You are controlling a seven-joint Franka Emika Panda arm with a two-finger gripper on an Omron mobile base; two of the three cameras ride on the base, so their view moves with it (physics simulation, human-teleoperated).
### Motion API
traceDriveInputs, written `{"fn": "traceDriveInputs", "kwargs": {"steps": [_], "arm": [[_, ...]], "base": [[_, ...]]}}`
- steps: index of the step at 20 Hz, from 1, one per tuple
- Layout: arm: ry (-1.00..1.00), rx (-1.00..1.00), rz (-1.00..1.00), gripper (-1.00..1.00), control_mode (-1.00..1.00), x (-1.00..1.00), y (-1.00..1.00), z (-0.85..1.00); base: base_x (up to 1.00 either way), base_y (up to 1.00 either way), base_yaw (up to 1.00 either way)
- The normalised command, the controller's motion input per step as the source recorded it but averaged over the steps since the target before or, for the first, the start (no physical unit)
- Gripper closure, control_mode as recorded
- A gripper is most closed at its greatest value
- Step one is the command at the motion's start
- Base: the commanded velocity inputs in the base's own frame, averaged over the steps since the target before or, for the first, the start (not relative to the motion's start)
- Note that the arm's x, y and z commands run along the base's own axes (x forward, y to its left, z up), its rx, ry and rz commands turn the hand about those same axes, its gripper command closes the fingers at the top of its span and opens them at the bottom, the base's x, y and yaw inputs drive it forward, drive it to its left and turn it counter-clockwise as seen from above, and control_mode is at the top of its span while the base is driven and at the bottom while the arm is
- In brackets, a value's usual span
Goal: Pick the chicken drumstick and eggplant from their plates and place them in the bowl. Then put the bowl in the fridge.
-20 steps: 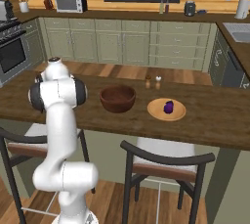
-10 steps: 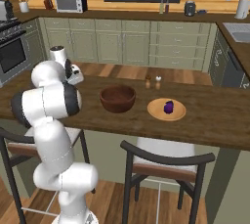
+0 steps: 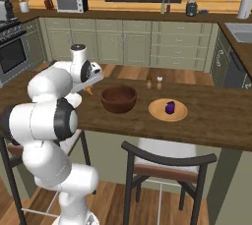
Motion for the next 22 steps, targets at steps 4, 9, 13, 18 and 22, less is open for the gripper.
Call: {"fn": "traceDriveInputs", "kwargs": {"steps": [4,9,13,18,22], "arm": [[0.0,0.0,0.0,1.0,-1.0,0.48,-0.71,0.03],[0.05,0.01,0.05,1.0,-1.0,0.93,-0.6,-0.03],[0.11,0.0,0.03,1.0,-1.0,0.43,-0.02,-0.31],[0.11,0.0,0.01,1.0,-1.0,0.15,0.0,-0.36],[0.13,0.0,0.0,1.0,-1.0,0.0,0.0,-0.41]], "base": [[0.0,0.0,0.0],[0.0,0.0,0.0],[0.0,0.0,0.0],[0.0,0.0,0.0],[0.0,0.0,0.0]]}}
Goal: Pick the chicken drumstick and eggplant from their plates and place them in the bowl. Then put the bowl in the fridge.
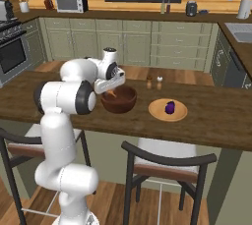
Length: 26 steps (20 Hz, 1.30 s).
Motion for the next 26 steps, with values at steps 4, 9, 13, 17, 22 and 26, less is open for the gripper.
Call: {"fn": "traceDriveInputs", "kwargs": {"steps": [4,9,13,17,22,26], "arm": [[0.1,0.0,0.0,1.0,-1.0,0.08,0.0,-0.37],[0.05,0.0,0.0,1.0,-1.0,0.16,0.0,-0.22],[0.05,0.0,0.0,-1.0,-1.0,0.11,0.0,-0.2],[0.04,0.0,0.0,-1.0,-1.0,0.06,0.0,-0.19],[0.01,0.0,0.01,-1.0,-1.0,0.04,-0.02,-0.05],[0.0,0.0,0.01,-1.0,-1.0,-0.05,-0.11,0.5]], "base": [[0.0,0.0,0.0],[0.0,0.0,0.0],[0.0,0.0,0.0],[0.0,0.0,0.0],[0.0,0.0,0.0],[0.0,0.0,0.0]]}}
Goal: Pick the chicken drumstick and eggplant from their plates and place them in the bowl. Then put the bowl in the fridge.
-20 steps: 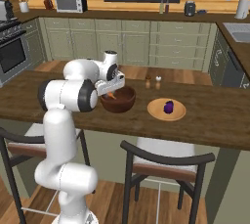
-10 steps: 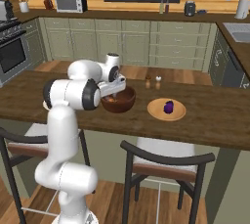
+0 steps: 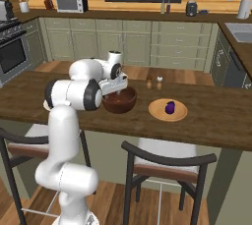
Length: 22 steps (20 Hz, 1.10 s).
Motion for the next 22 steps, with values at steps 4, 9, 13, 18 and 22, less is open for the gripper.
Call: {"fn": "traceDriveInputs", "kwargs": {"steps": [4,9,13,18,22], "arm": [[0.0,0.0,0.0,-1.0,-1.0,-0.58,-0.52,0.86],[0.0,0.0,-0.03,-1.0,-1.0,-0.98,-0.96,0.44],[-0.04,0.0,-0.18,-1.0,-1.0,-0.99,-1.0,0.02],[-0.01,-0.01,-0.4,-1.0,-1.0,-0.46,-1.0,0.0],[0.01,-0.03,-0.51,-1.0,-1.0,0.01,-0.98,0.0]], "base": [[0.0,0.0,0.0],[0.0,0.0,0.0],[0.0,0.0,0.0],[0.0,0.0,0.0],[0.0,0.0,0.0]]}}
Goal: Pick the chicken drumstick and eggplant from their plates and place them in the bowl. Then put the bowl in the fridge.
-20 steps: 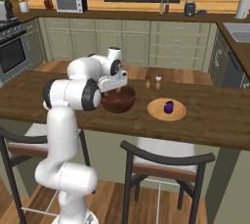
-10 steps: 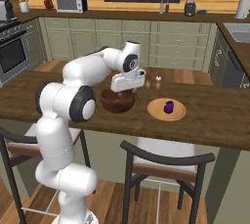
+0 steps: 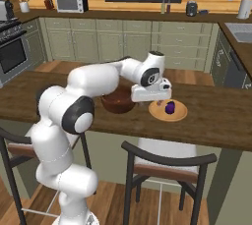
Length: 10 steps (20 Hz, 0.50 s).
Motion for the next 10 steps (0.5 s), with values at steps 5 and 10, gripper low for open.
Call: {"fn": "traceDriveInputs", "kwargs": {"steps": [5,10], "arm": [[0.07,-0.05,-0.37,-1.0,-1.0,0.5,-0.74,-0.03],[0.06,-0.01,-0.1,-1.0,-1.0,0.84,-0.04,-0.03]], "base": [[0.0,0.0,0.0],[0.0,0.0,0.0]]}}
